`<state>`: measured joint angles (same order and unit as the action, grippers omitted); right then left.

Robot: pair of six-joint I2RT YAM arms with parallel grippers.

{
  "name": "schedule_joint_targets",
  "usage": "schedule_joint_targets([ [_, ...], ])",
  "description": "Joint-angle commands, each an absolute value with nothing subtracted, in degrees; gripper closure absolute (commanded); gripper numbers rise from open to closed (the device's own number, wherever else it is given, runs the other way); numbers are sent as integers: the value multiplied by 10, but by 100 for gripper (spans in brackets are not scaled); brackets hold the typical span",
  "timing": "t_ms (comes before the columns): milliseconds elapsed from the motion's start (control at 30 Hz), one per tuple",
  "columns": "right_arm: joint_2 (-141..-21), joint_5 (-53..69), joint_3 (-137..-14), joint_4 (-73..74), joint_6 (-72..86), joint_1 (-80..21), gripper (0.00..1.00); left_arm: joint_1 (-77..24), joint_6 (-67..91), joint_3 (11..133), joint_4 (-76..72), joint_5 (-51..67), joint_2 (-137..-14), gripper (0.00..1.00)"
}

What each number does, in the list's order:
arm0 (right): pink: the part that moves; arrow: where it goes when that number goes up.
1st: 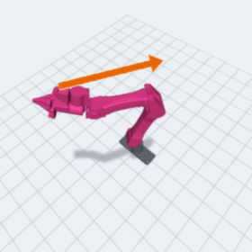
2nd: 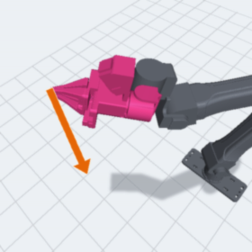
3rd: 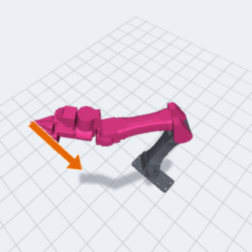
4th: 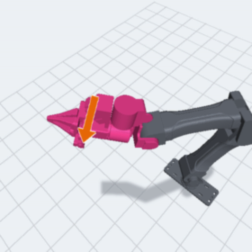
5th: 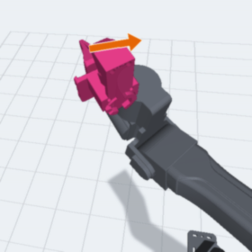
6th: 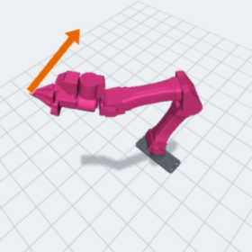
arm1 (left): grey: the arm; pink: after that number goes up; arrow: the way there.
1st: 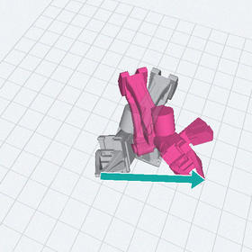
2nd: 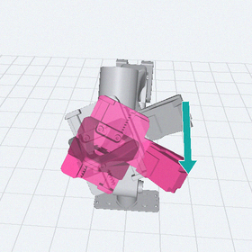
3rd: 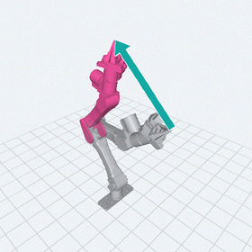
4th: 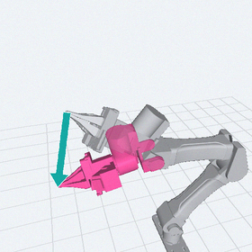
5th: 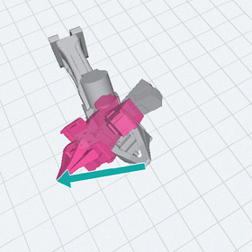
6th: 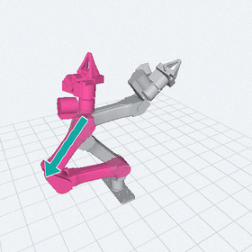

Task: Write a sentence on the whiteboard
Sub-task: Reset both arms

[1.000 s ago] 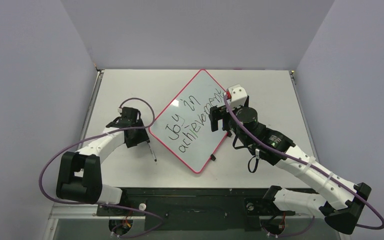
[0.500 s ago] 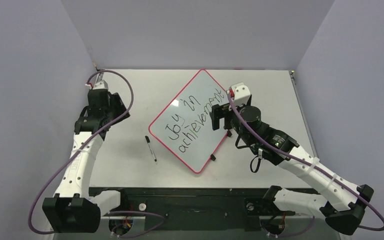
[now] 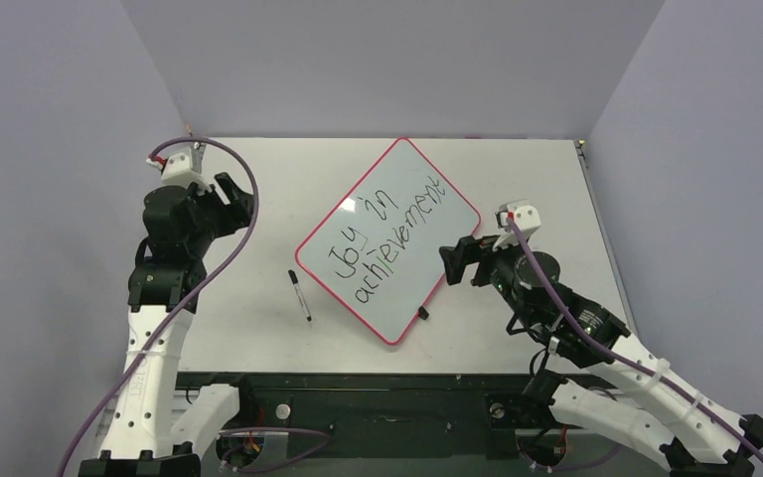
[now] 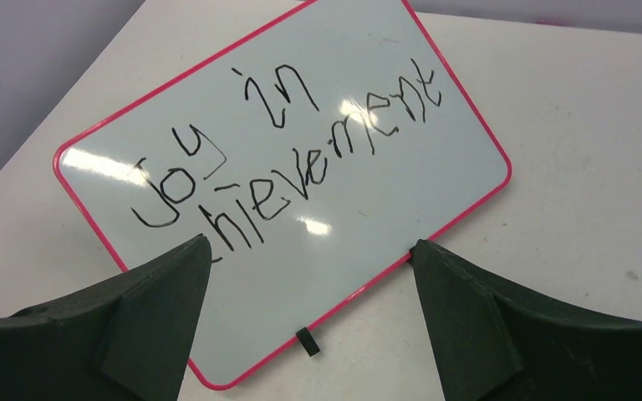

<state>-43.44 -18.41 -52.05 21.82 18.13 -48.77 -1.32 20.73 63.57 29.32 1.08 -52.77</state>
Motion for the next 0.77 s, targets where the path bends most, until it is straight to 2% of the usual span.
schedule_joint_targets([
  [0, -366, -185, -464, 221, 233, -485, 14, -11, 186, 585, 200, 74, -491, 36],
  [233, -282, -170, -395, 232, 268, -485, 12, -12, 183, 490, 98, 103, -424, 36],
  [733, -288, -156, -376, 204, 286, -486, 13, -13, 163, 443, 63, 102, -397, 36],
])
